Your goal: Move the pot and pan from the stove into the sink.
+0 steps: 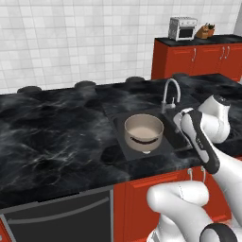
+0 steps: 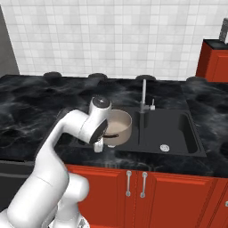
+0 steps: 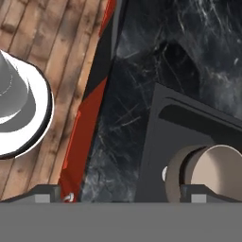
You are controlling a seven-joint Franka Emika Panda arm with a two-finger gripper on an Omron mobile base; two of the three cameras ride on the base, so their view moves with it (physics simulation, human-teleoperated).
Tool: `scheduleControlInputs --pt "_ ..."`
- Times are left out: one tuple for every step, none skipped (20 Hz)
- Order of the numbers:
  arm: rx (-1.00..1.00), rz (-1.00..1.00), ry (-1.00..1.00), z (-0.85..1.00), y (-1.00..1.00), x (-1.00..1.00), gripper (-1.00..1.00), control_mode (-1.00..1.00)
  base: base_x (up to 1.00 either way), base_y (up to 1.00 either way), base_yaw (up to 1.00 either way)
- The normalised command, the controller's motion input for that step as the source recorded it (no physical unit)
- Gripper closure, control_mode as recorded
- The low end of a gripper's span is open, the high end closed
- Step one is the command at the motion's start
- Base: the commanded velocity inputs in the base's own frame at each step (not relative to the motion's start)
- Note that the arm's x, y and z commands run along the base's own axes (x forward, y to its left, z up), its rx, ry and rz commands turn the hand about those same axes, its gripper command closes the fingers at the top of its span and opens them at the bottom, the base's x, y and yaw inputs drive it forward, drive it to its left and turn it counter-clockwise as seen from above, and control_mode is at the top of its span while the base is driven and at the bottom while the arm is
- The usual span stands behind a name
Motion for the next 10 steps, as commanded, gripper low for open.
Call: scheduleControlInputs --pt "0.0 0.0 -0.02 0.0 0.0 -0.05 -1.0 -1.0 0.0 0.0 0.0" --pt "0.0 0.0 0.0 0.0 0.0 0.0 -1.0 -1.0 0.0 0.0 0.0" --pt "0.0 0.0 0.0 0.0 0.0 0.0 -1.0 -1.0 0.0 0.0 0.0" --pt "0.0 0.0 0.0 0.0 0.0 0.0 -1.0 -1.0 0.0 0.0 0.0" --pt "0.0 0.0 0.0 0.0 0.0 0.0 -1.0 -1.0 0.0 0.0 0.0" --pt "0.0 0.0 0.0 0.0 0.0 0.0 -1.0 -1.0 0.0 0.0 0.0" --pt "0.0 0.0 0.0 0.0 0.0 0.0 -1.0 -1.0 0.0 0.0 0.0" --pt "-0.01 0.02 0.0 -0.01 0.0 -0.15 -1.0 -1.0 0.0 0.0 0.0" --pt "0.0 0.0 0.0 0.0 0.0 0.0 -1.0 1.0 -0.29 0.0 0.03" --pt "0.0 0.0 0.0 0.0 0.0 0.0 -1.0 1.0 -0.34 0.0 0.03"
